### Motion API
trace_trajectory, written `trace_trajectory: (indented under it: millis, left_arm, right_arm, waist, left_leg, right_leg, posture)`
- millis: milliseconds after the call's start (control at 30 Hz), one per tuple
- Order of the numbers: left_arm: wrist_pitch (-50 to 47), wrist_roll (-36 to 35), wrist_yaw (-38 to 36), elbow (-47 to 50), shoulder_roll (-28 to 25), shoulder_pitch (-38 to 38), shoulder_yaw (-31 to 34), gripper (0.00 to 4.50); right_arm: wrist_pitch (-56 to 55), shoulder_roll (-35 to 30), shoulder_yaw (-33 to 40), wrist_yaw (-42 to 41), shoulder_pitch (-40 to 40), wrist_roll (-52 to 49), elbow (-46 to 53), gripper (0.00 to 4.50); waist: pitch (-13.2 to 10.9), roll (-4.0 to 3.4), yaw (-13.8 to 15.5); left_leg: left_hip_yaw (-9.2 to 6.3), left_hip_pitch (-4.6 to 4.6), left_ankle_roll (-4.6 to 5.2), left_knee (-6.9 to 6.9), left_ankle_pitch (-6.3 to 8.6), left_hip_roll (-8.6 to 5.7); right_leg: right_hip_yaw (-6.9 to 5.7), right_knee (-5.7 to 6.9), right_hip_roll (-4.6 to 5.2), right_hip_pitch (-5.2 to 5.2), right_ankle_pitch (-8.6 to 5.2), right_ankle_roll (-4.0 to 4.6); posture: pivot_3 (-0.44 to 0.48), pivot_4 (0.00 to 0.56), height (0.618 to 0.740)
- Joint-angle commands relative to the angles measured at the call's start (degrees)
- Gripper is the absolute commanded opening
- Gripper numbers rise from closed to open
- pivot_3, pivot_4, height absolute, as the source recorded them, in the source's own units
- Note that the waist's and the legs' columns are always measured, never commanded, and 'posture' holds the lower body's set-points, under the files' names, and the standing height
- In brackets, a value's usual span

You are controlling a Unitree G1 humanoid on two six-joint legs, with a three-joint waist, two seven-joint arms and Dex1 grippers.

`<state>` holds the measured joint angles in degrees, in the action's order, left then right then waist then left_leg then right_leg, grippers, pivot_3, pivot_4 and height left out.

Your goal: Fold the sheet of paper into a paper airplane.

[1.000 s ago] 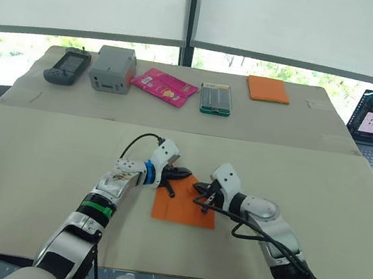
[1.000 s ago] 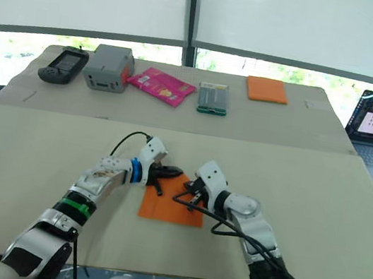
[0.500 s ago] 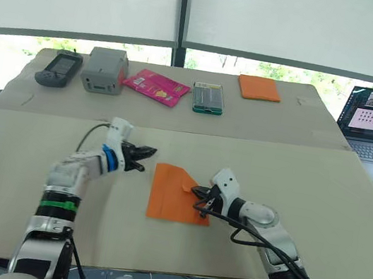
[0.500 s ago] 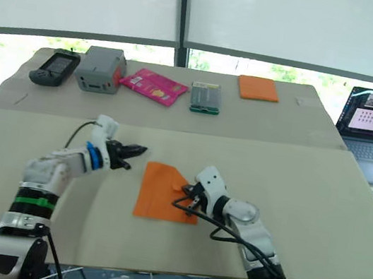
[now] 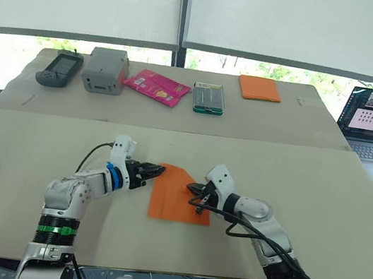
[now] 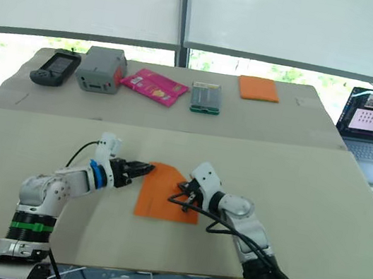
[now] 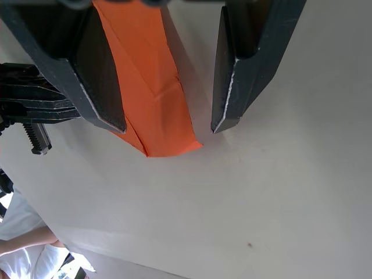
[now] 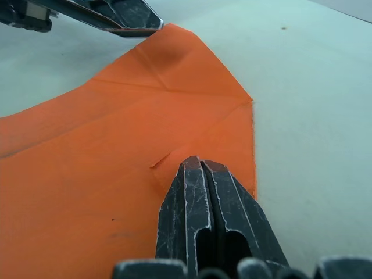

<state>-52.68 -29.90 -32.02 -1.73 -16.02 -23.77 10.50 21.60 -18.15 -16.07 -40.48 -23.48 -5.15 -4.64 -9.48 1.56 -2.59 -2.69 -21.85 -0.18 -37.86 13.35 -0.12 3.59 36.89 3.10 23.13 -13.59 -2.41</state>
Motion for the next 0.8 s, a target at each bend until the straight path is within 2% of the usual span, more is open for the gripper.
trace_trajectory:
  millis: [33, 167, 233, 500, 800]
  left_arm:
    - [0.17, -0.91, 1.02, 0.41, 0.05, -0.01, 0.54, 1.92]
    - [1.50, -1.06, -0.25, 1.42, -0.04, 0.19, -0.92, 0.65]
    - [2.60, 0.00, -2.04, 3.88, -1.15, 0.68, -3.94, 0.02]
    - [8.54, 6.79, -5.14, 9.96, -6.73, 2.95, -16.06, 0.02]
    - [14.87, 13.22, -3.72, 8.25, -5.23, 5.35, -22.61, 0.02]
  right_arm:
    - [1.07, -0.68, -1.10, -0.30, 1.47, 1.30, -1.63, 0.00]
    - [1.38, -0.78, -0.90, -0.01, 1.63, 1.30, -1.31, 0.00]
    - [1.45, -0.85, -0.88, 0.08, 1.69, 1.35, -1.21, 0.00]
    - [2.46, -1.38, -0.86, 0.40, 0.90, 2.02, 0.47, 0.00]
    - [3.90, -0.87, 0.39, 0.78, 0.31, 1.23, 3.31, 0.00]
  waist:
    - [0.00, 0.00, 0.01]
    - [0.00, 0.00, 0.03]
    - [0.00, 0.00, 0.03]
    - [0.00, 0.00, 0.10]
    - [0.00, 0.00, 0.18]
  left_leg:
    - [0.00, 0.00, 0.00, 0.00, 0.00, 0.01]
    - [0.01, -0.02, 0.00, 0.00, 0.00, -0.02]
    - [0.03, -0.03, 0.00, 0.00, 0.00, -0.03]
    - [0.04, -0.06, -0.01, 0.01, 0.00, -0.02]
    - [0.05, -0.12, 0.00, 0.00, 0.00, -0.02]
  right_leg:
    - [0.00, 0.00, -0.01, 0.00, 0.00, 0.00]
    - [0.00, -0.02, 0.06, 0.00, 0.00, 0.00]
    - [0.01, -0.05, 0.08, -0.01, 0.00, 0.00]
    - [0.02, -0.11, 0.07, 0.00, 0.00, 0.00]
    - [0.02, -0.14, 0.09, 0.03, 0.00, -0.01]
  posture:
    - [0.000, 0.150, 0.740]
    - [0.000, 0.150, 0.740]
    - [0.000, 0.150, 0.740]
    - [0.000, 0.150, 0.740]
    - [0.000, 0.150, 0.740]
